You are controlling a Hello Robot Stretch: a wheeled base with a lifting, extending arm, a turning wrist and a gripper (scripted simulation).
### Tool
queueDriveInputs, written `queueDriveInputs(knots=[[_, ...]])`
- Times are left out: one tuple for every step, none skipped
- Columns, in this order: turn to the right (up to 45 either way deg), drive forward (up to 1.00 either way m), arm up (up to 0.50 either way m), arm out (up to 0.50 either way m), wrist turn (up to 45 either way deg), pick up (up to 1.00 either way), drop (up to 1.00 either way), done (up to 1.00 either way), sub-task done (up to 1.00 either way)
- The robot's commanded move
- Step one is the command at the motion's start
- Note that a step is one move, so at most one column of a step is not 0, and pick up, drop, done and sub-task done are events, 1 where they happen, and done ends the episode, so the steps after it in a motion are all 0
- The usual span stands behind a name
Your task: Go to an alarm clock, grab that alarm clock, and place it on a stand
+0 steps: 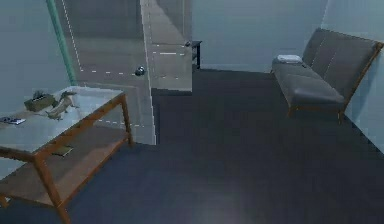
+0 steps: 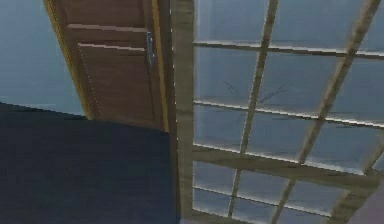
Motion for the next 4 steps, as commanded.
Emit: queueDriveInputs(knots=[[3.0, 0.00, 0.00, 0.00, 0.0, 0.00, 0.00, 0.00, 0.00], [0.0, 1.00, 0.00, 0.00, 0.0, 0.00, 0.00, 0.00, 0.00], [0.0, 1.00, 0.00, 0.00, 0.0, 0.00, 0.00, 0.00, 0.00], [0.0, 0.15, 0.00, 0.00, 0.0, 0.00, 0.00, 0.00, 0.00]])
